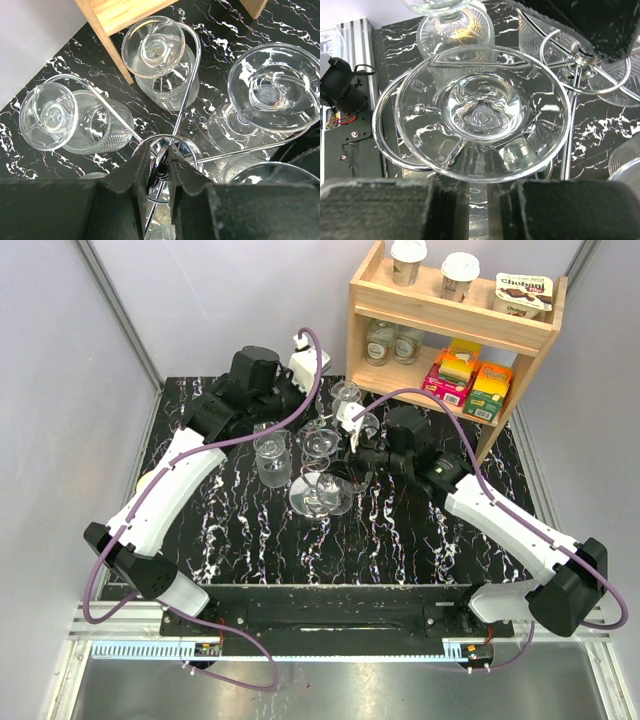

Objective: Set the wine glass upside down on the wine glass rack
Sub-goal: Turn the wine glass upside down at the wine rack.

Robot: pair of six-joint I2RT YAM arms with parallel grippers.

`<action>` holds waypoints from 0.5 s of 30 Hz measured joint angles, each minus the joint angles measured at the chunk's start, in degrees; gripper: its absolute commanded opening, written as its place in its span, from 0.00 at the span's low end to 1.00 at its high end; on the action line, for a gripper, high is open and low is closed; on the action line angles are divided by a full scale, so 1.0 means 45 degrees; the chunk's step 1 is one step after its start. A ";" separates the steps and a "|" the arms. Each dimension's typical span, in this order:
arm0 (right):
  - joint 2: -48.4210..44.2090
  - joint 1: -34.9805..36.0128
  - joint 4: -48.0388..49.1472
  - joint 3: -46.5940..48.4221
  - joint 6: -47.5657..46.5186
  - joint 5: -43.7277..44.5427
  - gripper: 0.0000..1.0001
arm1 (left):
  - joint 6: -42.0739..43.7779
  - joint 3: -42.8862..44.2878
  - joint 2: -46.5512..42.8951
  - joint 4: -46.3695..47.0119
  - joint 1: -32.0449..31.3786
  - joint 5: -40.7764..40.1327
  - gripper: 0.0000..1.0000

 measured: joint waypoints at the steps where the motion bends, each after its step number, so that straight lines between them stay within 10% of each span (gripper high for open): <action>1: 0.0029 -0.0015 0.0121 -0.0024 -0.0039 -0.0126 0.00 | 0.0005 0.0000 -0.0005 -0.0010 0.0000 0.0000 0.00; 15: 0.0214 -0.0267 0.0607 -0.0039 -0.0170 -0.1433 0.00 | 0.0102 0.0039 -0.0005 -0.0117 0.0024 -0.0053 0.00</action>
